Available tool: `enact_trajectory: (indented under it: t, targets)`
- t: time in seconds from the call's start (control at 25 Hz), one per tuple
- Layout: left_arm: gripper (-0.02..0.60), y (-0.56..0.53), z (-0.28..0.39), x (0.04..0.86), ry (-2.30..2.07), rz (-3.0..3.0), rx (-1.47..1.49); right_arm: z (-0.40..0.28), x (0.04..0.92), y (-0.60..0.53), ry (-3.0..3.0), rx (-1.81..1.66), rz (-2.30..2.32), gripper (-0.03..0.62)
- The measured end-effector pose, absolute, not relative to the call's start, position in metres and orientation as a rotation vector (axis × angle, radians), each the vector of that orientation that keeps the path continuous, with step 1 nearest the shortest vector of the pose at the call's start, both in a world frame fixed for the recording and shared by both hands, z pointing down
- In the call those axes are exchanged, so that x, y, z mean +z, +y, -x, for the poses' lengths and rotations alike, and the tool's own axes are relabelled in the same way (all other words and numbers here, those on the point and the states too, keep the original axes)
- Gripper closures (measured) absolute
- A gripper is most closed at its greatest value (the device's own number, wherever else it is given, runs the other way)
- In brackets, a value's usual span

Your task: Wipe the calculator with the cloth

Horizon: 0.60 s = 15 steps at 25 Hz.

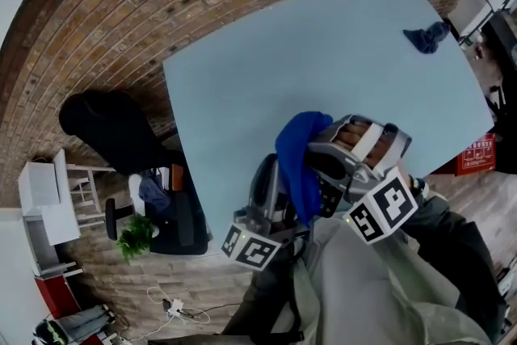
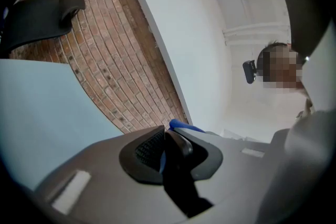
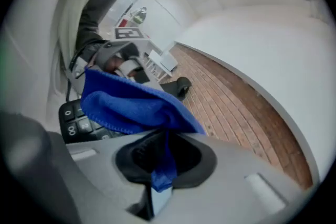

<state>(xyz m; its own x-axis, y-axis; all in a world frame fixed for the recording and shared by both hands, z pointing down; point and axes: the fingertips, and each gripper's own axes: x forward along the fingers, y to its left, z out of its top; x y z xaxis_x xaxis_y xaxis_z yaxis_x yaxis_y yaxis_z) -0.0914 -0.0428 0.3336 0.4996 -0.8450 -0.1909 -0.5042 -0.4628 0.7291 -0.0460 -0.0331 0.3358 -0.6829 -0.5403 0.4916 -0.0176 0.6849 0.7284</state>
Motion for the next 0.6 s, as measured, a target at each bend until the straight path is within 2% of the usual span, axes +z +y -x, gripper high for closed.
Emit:
enact_trajectory:
  t: [0.12,0.28,0.44,0.6]
  targets:
    - [0.526,-0.042,0.087,0.335,-1.111,-2.158,-0.707,0.046,0.326,-0.050,-2.253,-0.823,-0.525,0.562]
    - [0.529,-0.041,0.085,0.337,-1.086,-2.169,-0.723,0.061,0.318,-0.036,-2.299,-0.849,-0.487,0.562]
    - [0.529,-0.041,0.097,0.339,-1.109,-2.113,-0.772,0.038,0.333,-0.059,-2.301,-0.672,-0.517,0.562]
    - [0.529,-0.046,0.113,0.341,-1.178,-2.095,-0.761,0.038,0.344,-0.008,-2.211,-0.748,-0.346,0.562]
